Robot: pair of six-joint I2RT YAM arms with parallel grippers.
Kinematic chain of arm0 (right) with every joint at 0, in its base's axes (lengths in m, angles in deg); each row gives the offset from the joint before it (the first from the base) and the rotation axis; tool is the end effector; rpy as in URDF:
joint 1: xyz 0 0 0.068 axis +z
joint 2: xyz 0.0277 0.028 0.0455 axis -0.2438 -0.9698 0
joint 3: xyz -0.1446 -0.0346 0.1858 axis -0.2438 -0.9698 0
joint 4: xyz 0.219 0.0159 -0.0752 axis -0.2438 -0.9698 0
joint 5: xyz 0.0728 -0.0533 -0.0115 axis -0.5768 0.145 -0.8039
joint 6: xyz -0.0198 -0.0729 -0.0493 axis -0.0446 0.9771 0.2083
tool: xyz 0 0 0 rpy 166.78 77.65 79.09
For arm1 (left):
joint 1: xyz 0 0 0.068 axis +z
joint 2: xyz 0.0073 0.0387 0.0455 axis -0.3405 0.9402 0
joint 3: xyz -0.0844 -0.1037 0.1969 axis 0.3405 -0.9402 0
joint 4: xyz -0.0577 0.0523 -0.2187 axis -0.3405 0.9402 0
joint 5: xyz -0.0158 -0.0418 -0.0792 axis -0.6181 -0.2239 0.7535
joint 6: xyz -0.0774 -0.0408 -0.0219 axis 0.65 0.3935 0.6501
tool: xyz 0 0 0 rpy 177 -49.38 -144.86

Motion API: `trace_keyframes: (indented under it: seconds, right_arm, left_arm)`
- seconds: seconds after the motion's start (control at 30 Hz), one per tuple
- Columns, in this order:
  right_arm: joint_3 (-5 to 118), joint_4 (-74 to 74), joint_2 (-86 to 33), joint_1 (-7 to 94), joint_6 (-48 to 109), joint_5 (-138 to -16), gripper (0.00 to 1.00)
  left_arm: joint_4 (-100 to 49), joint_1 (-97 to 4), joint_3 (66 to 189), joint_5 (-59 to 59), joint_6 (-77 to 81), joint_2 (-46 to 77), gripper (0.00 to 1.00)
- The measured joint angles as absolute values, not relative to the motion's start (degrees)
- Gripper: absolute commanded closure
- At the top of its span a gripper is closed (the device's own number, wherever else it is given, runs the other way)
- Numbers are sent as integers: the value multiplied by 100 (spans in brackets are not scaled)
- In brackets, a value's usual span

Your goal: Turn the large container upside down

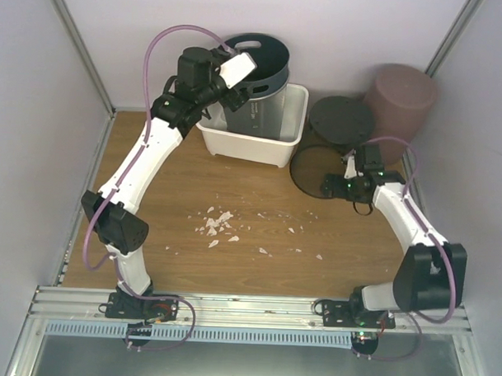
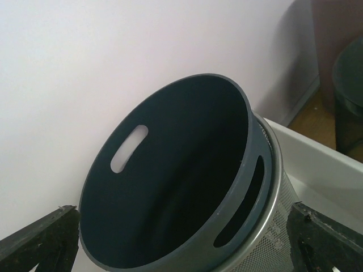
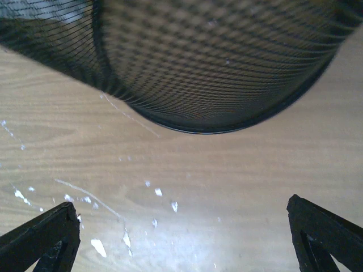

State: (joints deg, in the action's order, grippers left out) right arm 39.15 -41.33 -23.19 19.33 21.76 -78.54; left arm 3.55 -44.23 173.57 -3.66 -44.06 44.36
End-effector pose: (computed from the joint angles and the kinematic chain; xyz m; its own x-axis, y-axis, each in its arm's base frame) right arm 0.2634 0.0367 0.1857 -0.8895 0.1893 -0.4159 0.0822 0.9616 0.2618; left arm 0.3785 -0.1786 0.4092 0.0997 0.5679 -0.8170 0.5194 0.6707 0.5296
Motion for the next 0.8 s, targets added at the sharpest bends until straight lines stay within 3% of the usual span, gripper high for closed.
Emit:
trace_keyframes:
  seconds: [0.8]
  right_arm:
    - [6588, -3388, -5350, 2385, 3299, -8127, 0]
  left_arm:
    - [355, -4261, 17412, -834, -4288, 4976, 1]
